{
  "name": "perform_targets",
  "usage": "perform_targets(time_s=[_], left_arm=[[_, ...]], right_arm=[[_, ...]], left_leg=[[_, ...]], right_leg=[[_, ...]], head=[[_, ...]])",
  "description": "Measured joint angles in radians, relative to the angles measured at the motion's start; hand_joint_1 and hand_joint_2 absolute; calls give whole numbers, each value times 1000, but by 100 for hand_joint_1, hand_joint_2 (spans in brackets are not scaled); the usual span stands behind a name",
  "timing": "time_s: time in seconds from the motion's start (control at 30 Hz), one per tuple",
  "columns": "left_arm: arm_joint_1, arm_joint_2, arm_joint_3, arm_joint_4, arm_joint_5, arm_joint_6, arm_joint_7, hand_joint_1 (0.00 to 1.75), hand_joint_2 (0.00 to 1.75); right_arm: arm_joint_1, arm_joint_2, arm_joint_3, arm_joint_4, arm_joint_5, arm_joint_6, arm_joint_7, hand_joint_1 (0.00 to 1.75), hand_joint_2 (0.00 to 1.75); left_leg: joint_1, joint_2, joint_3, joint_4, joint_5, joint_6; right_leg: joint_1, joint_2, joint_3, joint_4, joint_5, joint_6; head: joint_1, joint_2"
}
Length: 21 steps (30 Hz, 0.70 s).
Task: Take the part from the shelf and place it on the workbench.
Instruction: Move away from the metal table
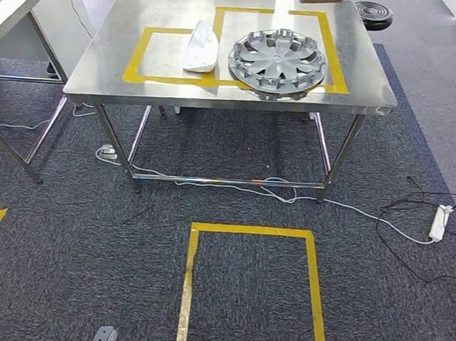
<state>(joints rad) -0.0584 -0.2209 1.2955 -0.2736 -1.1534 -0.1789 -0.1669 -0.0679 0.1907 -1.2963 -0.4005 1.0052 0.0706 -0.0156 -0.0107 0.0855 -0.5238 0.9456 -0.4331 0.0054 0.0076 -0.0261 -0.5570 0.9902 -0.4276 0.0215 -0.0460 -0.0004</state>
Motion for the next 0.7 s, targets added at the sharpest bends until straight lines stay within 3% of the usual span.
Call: perform_targets(time_s=[0.07,0.17,0.4,0.43,0.53,0.57,0.7], left_arm=[[0,-4,0,-1,0,0,2,0,0],[0,-7,1,-2,0,0,4,0,0],[0,-12,1,-4,1,0,4,0,0],[0,-12,1,-5,1,-1,4,0,0],[0,-11,1,-6,1,-10,-5,0,0],[0,-11,1,-7,1,-12,-12,0,0],[0,-9,0,-8,-1,-20,-42,0,0]], right_arm=[[-1,0,0,0,0,-1,-1,0,0],[-1,0,0,0,1,-1,-2,0,0],[-1,0,0,0,-1,2,-4,0,0],[-1,0,0,0,-2,5,-6,0,44],[-1,0,1,0,-1,16,-11,0,44],[-1,0,1,1,-1,19,-11,0,0],[-1,0,1,5,-8,27,0,0,0]], left_leg=[[2,-1,-6,0,7,-12],[2,-2,-14,0,12,-19],[-2,-3,-27,5,18,-16],[-2,-3,-28,6,18,-15],[-3,-3,-32,8,19,-13],[-4,-4,-34,10,19,-9],[-8,-4,-40,11,21,14]], right_leg=[[2,-1,-6,0,4,-2],[2,-1,-13,1,10,-1],[0,-1,-22,0,20,5],[-1,-1,-23,0,21,6],[-2,-1,-25,0,24,8],[-3,-1,-26,-1,26,10],[-7,-2,-27,-9,36,25]], head=[[0,0],[0,0],[1,0],[1,0],[1,0],[1,0],[0,0]])
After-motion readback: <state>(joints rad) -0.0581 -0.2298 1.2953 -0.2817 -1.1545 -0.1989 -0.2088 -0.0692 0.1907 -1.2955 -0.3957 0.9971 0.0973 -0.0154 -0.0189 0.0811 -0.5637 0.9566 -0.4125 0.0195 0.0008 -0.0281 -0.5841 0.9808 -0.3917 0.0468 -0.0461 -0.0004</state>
